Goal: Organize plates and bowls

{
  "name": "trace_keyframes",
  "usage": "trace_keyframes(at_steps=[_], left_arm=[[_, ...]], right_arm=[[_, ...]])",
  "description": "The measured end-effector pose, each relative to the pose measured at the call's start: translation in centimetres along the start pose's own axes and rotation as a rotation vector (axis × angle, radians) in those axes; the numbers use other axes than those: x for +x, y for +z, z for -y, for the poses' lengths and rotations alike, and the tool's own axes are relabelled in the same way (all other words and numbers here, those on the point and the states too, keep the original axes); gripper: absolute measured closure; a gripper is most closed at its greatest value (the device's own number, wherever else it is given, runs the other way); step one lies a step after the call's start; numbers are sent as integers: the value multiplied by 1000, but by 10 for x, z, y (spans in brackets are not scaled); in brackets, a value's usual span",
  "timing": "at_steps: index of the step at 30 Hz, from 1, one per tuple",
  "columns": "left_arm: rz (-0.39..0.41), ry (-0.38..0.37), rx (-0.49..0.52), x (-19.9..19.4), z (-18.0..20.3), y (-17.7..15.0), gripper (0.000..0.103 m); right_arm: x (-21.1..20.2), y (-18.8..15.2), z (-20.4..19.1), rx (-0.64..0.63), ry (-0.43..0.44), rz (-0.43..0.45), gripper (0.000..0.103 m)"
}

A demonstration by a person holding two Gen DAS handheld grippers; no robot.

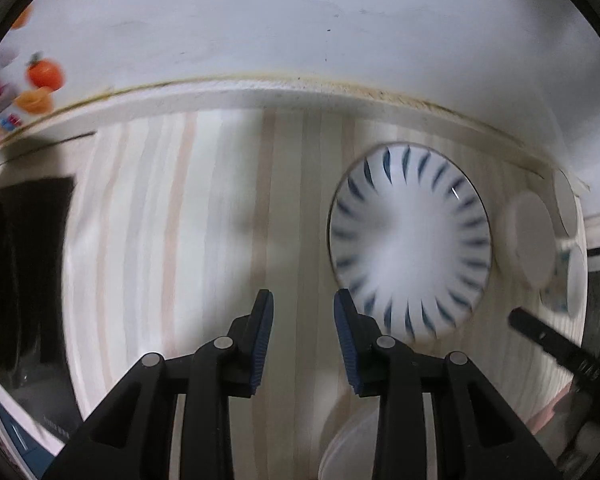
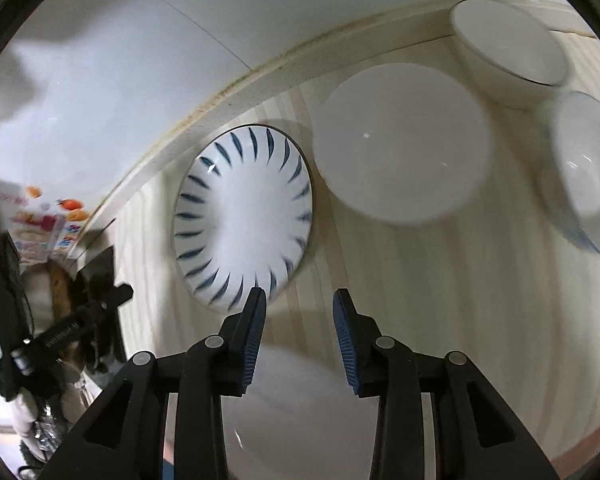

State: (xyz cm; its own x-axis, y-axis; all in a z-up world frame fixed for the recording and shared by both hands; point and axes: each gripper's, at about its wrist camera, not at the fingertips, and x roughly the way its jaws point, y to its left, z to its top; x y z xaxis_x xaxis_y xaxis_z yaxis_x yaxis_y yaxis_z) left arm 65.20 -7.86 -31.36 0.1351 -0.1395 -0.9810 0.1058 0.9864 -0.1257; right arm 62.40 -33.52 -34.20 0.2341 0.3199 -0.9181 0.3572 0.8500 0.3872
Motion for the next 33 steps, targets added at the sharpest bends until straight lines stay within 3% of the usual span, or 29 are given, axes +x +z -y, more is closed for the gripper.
trace_keyframes(at_steps=[5,11,13,14,15,23,33], left_arm=[[-45,14,42,39,8,34,74],[-75,-1,90,66,15,53,74],[-53,-9,119,68,20,56,76],[-47,-20,132,68,22,57,84],[-46,-34,139,68,24,58,88],[-13,-13,163,57,25,46,88],[45,-41,125,-1,-1,4,88]], right_arm=[[36,21,-5,22,-32,-13,65],[58,30,-4,30,-48,-13,66],[62,32,-5,21,-45,-1,85],[64,32,-5,15,-59,5,88],[65,30,-7,9,-65,14,90],[61,24,-11,-34,-63,36,91],[12,-7,-30,-141,-31,72,91]])
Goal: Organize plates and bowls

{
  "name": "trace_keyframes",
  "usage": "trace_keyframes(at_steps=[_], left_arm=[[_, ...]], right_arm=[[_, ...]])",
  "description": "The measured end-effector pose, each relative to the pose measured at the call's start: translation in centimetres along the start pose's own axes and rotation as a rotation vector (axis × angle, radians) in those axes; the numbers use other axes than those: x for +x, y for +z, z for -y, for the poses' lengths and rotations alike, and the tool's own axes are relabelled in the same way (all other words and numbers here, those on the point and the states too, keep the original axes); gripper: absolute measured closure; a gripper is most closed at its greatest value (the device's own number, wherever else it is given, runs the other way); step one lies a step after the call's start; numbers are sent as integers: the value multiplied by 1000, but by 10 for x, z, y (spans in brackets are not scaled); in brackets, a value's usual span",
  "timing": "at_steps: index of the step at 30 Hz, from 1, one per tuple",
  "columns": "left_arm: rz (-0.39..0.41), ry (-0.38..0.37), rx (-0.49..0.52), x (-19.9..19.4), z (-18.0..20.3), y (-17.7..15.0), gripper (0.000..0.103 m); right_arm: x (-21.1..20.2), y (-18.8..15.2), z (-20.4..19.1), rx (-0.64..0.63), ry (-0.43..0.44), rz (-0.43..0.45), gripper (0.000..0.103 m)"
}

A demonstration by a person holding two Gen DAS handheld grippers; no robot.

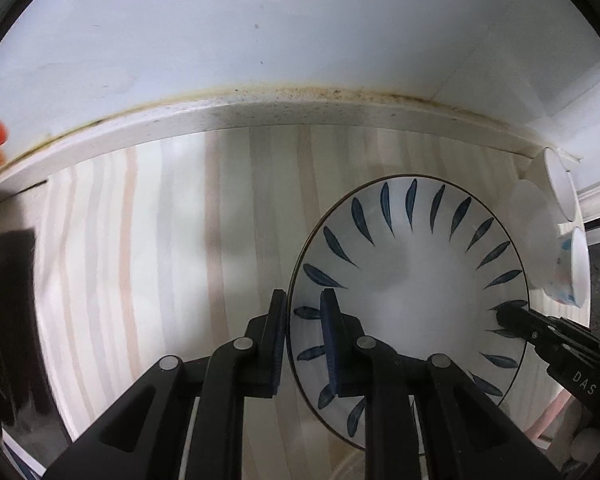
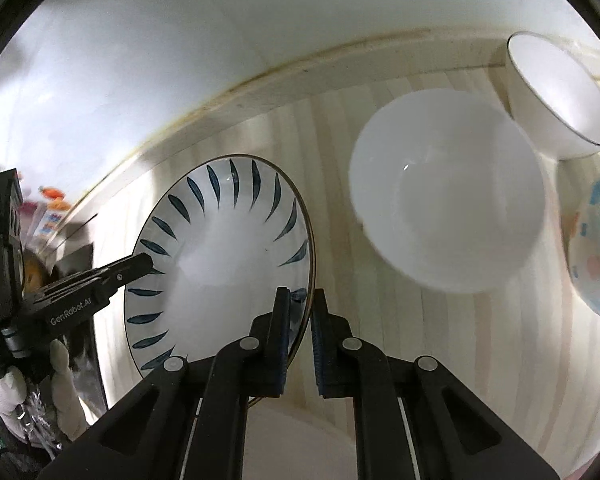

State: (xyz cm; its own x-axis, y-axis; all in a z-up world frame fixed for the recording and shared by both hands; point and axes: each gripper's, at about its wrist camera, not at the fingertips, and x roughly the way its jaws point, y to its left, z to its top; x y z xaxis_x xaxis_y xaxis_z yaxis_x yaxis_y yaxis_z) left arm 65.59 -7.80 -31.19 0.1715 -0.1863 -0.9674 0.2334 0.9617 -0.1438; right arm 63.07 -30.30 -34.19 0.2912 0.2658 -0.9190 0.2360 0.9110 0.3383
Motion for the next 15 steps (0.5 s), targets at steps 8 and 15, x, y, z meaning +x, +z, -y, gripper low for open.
trace_keyframes(at_steps=[8,15], left_arm=[[65,-34,-24,-62,11,-45,88],[102,-38,-28,-93,29,-80,88]], right_arm=[[-72,-48,4,-52,46,44,91],[-113,-94,9,-61,77,64,91]])
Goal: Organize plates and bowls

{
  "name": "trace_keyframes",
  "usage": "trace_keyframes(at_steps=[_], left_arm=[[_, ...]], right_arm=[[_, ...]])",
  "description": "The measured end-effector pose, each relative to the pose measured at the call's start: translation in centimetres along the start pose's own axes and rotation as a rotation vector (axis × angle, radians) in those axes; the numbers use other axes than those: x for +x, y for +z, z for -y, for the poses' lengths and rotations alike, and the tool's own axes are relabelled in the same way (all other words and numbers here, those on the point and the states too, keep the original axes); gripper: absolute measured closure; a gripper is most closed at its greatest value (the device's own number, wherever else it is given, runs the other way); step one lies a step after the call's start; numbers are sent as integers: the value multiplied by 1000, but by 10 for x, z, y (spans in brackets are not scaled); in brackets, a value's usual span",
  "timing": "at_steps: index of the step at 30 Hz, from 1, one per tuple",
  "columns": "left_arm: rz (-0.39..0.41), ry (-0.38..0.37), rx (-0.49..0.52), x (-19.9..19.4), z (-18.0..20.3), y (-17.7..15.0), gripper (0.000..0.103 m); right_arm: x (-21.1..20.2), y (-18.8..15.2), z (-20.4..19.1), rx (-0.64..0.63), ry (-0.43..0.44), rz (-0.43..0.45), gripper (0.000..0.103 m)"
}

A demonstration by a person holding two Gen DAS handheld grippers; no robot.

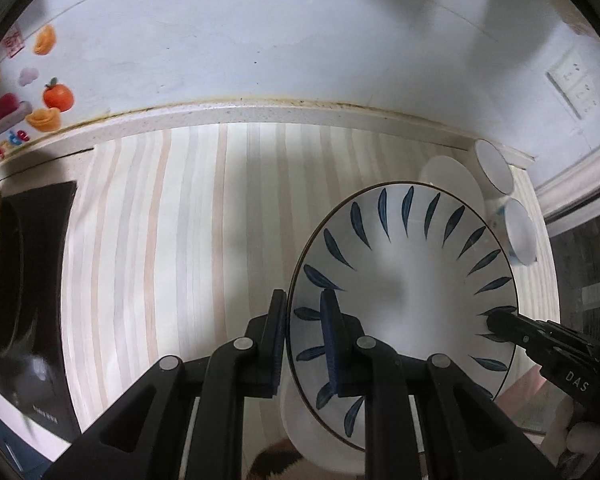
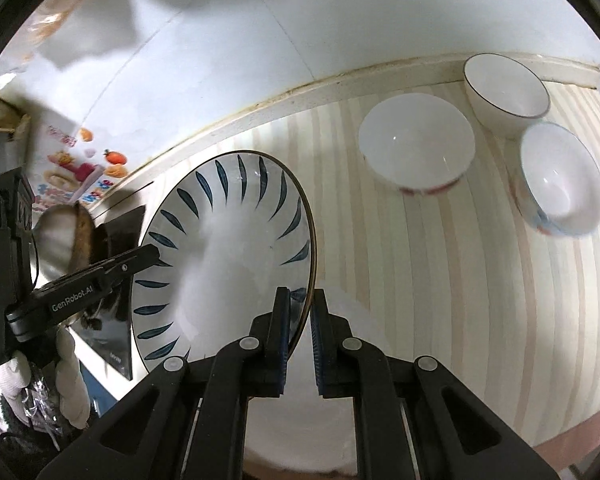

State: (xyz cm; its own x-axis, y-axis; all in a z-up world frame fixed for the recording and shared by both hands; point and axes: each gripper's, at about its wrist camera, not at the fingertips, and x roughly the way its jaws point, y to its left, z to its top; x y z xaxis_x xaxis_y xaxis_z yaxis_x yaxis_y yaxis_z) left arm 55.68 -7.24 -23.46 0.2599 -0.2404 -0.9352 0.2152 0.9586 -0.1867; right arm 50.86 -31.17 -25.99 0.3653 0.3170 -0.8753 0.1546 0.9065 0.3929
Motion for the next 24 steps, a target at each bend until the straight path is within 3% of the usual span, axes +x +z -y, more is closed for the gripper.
trace_keyframes(at_steps=[10,24], left_arm=[[-50,17,-3,6,12,-53,88],[-171,43,-40,68,20,-87,88]], right_arm=[[-13,-50,14,3,29,-24,91],[45,-76,52,32,4,-131,91]])
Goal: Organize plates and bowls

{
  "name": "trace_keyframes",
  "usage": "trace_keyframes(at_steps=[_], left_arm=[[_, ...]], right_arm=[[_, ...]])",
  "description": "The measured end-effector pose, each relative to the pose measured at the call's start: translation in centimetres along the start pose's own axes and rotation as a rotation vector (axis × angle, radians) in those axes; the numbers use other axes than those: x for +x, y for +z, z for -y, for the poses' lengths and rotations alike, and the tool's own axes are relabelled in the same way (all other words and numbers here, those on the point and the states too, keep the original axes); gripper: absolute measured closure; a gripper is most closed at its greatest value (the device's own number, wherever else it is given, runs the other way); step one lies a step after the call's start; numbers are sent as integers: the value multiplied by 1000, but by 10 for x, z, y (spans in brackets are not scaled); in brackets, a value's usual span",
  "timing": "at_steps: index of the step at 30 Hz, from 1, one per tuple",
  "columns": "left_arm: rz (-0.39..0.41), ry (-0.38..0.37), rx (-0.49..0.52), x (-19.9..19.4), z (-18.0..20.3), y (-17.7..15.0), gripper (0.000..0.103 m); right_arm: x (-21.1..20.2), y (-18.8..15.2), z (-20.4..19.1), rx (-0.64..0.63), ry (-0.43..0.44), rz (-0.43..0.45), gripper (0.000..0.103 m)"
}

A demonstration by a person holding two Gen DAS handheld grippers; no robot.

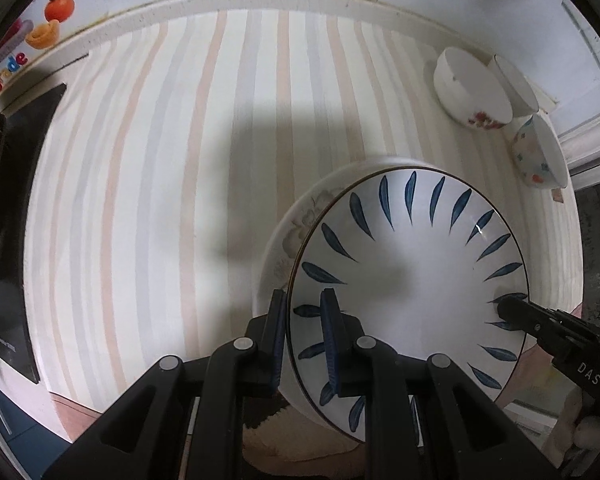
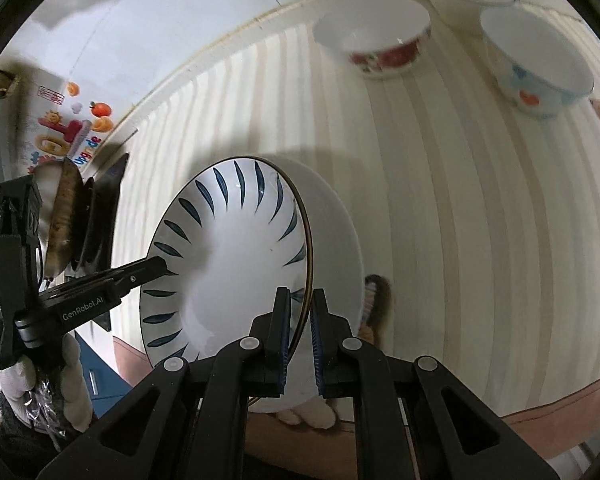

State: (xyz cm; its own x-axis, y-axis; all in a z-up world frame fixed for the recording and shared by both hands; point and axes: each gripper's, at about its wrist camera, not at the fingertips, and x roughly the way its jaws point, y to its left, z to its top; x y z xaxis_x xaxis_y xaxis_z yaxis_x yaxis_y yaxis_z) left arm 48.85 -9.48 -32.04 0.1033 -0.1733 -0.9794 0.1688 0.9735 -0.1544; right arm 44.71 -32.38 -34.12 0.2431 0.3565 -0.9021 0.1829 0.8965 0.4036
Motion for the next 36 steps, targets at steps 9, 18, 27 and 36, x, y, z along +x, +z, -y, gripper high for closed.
trace_keyframes(at_steps=[9,18,27,36], left_arm=[[-18,38,2,14,11,-1,88],[-23,73,-26,24,23,-7,88],[-49,70,-80,29,26,-9,87],[-53,71,-85,33,30,-9,87]], right_arm=[[16,-2,12,-1,15,-30,91],[23,2,3,-44,-1,-30,92],[26,7,-3,1,-45,-56,91],[22,8,-6,26,-97,-78,90]])
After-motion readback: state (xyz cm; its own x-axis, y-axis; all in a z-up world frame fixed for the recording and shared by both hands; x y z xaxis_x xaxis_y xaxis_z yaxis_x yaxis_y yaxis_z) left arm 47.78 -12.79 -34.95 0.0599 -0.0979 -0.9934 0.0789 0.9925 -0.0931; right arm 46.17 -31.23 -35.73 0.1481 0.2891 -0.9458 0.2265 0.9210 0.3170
